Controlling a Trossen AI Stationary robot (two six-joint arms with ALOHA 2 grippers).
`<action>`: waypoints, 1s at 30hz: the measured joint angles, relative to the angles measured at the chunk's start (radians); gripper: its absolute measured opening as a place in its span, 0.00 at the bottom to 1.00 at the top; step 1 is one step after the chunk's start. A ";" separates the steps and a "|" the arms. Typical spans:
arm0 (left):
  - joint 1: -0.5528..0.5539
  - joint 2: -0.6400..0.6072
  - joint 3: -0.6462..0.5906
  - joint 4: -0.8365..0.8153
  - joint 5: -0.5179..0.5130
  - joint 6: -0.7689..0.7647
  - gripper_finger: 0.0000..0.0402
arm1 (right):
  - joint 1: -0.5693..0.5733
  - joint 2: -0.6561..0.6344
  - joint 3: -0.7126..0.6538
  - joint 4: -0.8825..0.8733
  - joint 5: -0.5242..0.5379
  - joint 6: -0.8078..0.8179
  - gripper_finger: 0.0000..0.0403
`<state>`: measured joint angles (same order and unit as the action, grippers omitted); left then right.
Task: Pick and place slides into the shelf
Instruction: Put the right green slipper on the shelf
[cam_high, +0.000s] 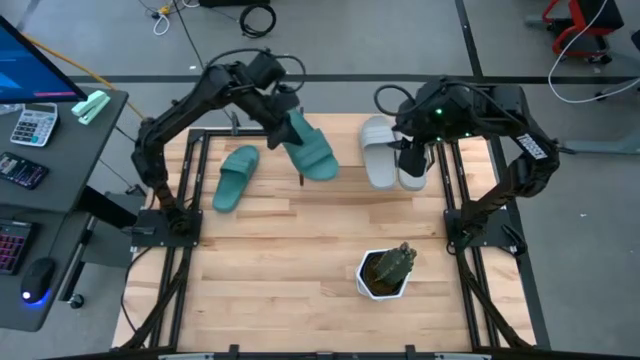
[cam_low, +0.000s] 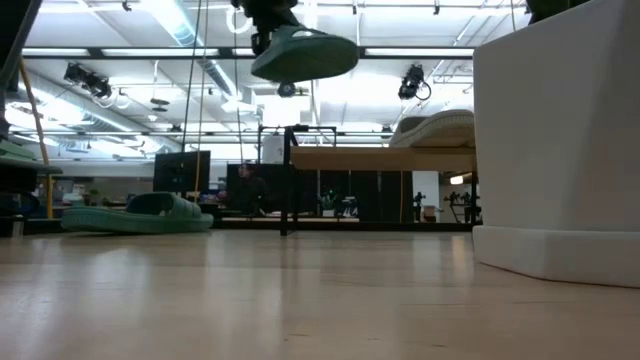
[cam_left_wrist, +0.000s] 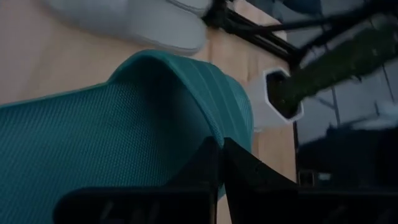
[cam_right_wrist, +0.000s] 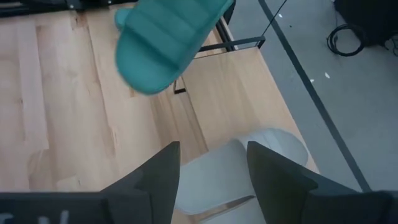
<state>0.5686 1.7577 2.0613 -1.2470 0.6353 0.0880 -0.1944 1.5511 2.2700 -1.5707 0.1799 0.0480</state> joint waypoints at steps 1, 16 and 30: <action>-0.005 0.005 0.000 0.002 0.009 0.026 0.03 | 0.000 -0.002 0.000 0.000 0.000 0.005 0.48; -0.002 0.020 0.001 0.172 0.225 0.269 0.03 | 0.000 -0.007 0.000 0.000 -0.002 0.046 0.48; 0.034 0.179 -0.001 0.044 0.327 0.509 0.03 | 0.001 -0.007 0.000 0.000 -0.003 0.100 0.48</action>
<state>0.6028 1.9371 2.0605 -1.2031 0.9620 0.5971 -0.1932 1.5440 2.2700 -1.5711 0.1768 0.1479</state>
